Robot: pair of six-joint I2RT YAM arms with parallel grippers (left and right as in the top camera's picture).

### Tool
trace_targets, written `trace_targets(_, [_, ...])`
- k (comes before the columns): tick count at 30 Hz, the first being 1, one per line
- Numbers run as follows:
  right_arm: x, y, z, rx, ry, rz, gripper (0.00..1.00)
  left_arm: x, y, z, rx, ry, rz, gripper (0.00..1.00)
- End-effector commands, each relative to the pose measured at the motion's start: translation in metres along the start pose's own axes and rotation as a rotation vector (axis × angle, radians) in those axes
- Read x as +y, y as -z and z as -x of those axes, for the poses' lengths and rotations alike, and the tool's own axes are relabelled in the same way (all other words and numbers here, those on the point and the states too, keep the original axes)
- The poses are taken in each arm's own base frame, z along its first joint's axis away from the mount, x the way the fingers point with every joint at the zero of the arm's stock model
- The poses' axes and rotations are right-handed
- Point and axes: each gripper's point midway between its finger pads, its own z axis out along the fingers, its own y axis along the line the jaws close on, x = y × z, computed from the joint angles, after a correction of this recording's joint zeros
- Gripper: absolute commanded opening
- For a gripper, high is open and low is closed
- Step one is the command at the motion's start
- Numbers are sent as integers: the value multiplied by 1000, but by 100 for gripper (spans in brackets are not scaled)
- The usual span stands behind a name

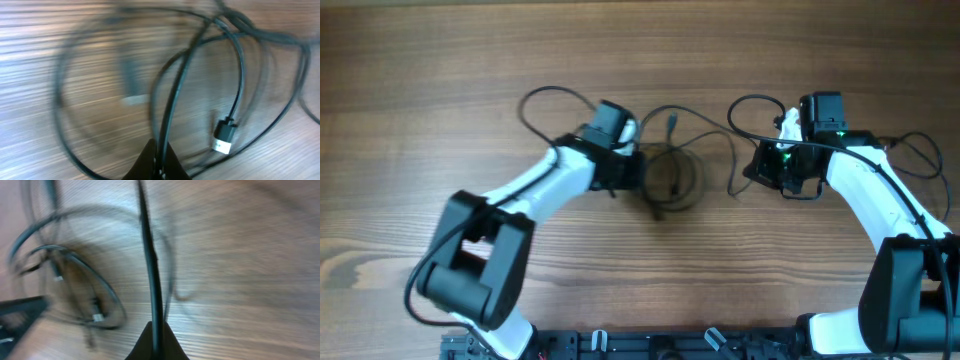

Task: Untangle cables
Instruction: 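Pull the grippers apart, stretching a long cable across the table, then carry the stretched cable right with the right gripper and release it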

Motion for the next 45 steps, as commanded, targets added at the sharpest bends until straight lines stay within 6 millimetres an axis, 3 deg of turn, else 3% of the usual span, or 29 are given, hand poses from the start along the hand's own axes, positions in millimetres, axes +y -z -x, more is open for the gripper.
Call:
trace_targets(1, [-34, -1, 3, -41, -102, -190, 4, 55, 69, 39, -183, 123, 88, 4])
trace_targets(5, [-56, 5, 5, -83, -166, -313, 4, 98, 133, 60, -349, 246, 109, 4])
trace_targets(6, [-64, 8, 6, -101, -195, -356, 4, 117, 161, 65, -426, 295, 123, 4])
trace_targets(11, [-67, 9, 7, -108, -202, -372, 4, 158, 210, 64, -550, 406, 166, 4])
trace_targets(17, [-70, 10, 7, -115, -221, -389, 4, 183, 220, 53, -550, 487, 197, 4])
trace_targets(21, [-93, 21, 6, -158, -298, -508, 4, 192, 224, 51, -559, 514, 208, 4])
trace_targets(25, [-95, 22, 7, -156, -323, -495, 4, 197, 225, 47, -554, 559, 205, 4])
trace_targets(29, [-52, 6, 18, -104, -108, -251, 4, 185, 219, 46, -529, 545, 152, 4])
trace_targets(32, [31, 5, 10, -24, 226, 209, 4, 167, 213, 48, -503, 514, 91, 4])
trace_targets(36, [114, 54, -12, 35, 426, 748, 4, 148, 201, 46, -460, 463, 72, 4])
trace_targets(37, [135, 78, -16, 40, 474, 913, 4, 142, 197, 46, -447, 448, 66, 4])
trace_targets(39, [159, 118, -20, 61, 549, 1142, 4, 134, 191, 46, -427, 424, 63, 4])
trace_targets(45, [189, 164, 0, 82, 616, 1180, 4, 115, 172, 39, -358, 372, 71, 4])
